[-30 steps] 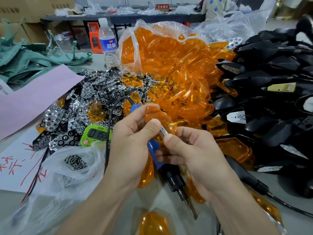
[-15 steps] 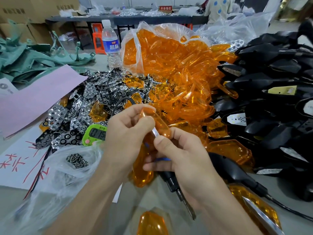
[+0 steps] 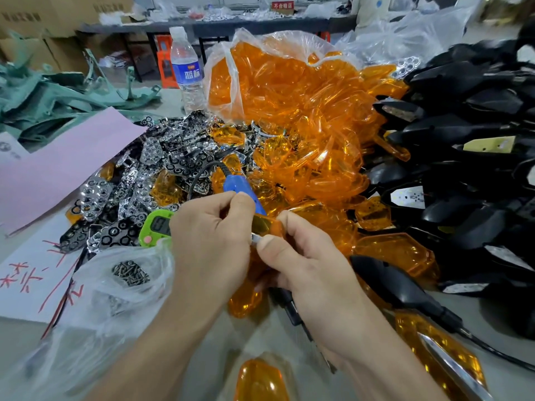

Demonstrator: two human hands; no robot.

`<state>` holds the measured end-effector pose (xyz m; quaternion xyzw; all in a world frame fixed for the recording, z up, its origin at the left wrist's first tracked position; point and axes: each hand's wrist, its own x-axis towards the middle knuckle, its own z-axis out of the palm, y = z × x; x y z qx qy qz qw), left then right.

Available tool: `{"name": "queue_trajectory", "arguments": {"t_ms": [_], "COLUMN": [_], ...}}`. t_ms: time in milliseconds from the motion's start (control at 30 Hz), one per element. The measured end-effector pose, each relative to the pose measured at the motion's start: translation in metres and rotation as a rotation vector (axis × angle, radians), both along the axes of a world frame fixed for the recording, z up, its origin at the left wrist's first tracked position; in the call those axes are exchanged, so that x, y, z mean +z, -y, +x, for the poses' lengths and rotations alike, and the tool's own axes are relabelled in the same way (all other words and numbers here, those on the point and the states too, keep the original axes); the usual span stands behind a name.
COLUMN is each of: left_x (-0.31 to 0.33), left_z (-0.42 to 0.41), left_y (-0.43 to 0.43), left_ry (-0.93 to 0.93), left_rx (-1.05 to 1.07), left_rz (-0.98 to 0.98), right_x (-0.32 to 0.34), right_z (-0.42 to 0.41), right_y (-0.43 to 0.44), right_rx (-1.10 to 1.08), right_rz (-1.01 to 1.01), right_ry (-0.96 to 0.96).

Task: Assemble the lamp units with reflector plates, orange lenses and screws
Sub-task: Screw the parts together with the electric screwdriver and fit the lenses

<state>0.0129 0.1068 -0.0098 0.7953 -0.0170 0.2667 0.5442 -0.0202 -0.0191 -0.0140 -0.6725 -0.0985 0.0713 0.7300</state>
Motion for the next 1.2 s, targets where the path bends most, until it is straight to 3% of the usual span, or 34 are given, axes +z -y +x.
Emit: {"name": "queue_trajectory", "arguments": {"t_ms": [367,500,633,867,1200], "left_x": [-0.007,-0.005,-0.005,-0.009,-0.011], "left_z": [0.003,0.004,0.002,0.001,-0.001], "left_y": [-0.001,-0.001,-0.001,0.003,0.004], "left_ry": [0.055,0.094,0.168,0.194,0.191], "left_rx": [0.1,0.221,0.311,0.296,0.257], "left_rz": [0.079,0.053,0.105,0.168,0.036], "right_x": [-0.001,-0.002,-0.001,0.009,0.002], "right_z": [-0.004,-0.008,-0.006,-0.002,-0.002], "right_y": [-0.011,-0.02,-0.01,-0.001,-0.008], "right_rx": [-0.058,-0.306,-0.487,-0.353,-0.25], "right_rz": [0.068,-0.1,-0.063,0.124,0.172], "right_ry": [-0.116,0.036,0.133,0.11,0.062]}}
